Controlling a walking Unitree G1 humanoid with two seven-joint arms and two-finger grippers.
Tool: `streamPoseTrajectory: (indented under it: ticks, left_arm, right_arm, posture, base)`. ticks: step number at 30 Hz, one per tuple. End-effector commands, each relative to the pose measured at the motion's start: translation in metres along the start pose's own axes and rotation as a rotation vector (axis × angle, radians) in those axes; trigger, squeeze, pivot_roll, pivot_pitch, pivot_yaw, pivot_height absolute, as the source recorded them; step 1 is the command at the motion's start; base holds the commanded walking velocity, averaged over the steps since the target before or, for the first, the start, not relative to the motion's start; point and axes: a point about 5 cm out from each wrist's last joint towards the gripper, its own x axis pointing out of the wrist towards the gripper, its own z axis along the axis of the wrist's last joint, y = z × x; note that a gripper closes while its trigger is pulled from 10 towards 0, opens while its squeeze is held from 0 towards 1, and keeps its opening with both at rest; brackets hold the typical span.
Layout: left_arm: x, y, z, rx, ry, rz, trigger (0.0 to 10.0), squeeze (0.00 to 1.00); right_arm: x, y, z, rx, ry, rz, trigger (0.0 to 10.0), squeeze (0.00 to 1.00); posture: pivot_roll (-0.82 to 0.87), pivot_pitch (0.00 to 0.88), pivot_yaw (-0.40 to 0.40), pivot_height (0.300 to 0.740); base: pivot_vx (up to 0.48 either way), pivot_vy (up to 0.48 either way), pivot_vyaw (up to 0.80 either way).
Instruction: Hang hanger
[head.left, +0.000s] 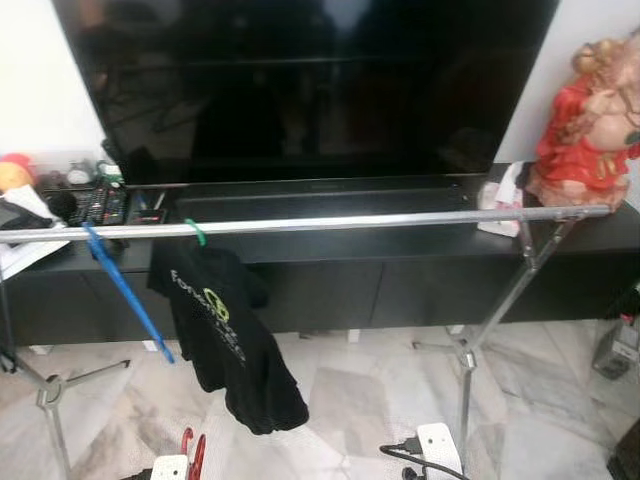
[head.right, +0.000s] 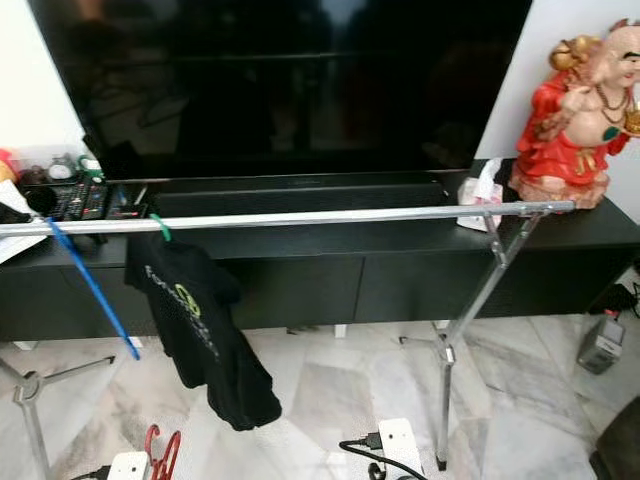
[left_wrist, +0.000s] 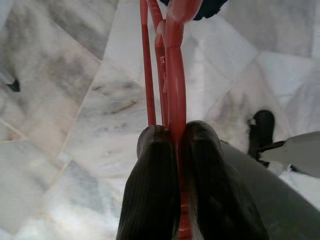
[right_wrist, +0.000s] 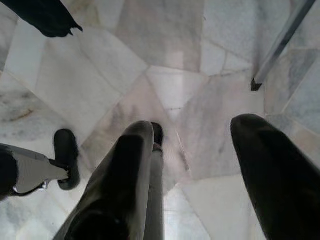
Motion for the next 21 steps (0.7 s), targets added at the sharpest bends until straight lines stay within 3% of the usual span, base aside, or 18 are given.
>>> streamPoseTrajectory:
  ticks: [1, 21]
  left_arm:
    - [-0.0014, 0.0030, -0.0053, 0.000, 0.014, 0.009, 10.0, 0.00]
    - [-0.0018, 0.0030, -0.0072, 0.016, 0.021, 0.003, 10.0, 0.00]
  right_arm:
    - [0.0004, 0.0022, 0.0020, -0.006, -0.004, 0.007, 10.0, 0.00]
    - [0.0004, 0.0027, 0.0016, -0.008, -0.002, 0.008, 10.0, 0.00]
  posture:
    - [0.00, 0.000, -0.008, 0.740]
    - [0.00, 0.000, -0.009, 0.740]
  base:
    - [0.000, -0.311, 0.00]
    - [0.000, -0.324, 0.00]
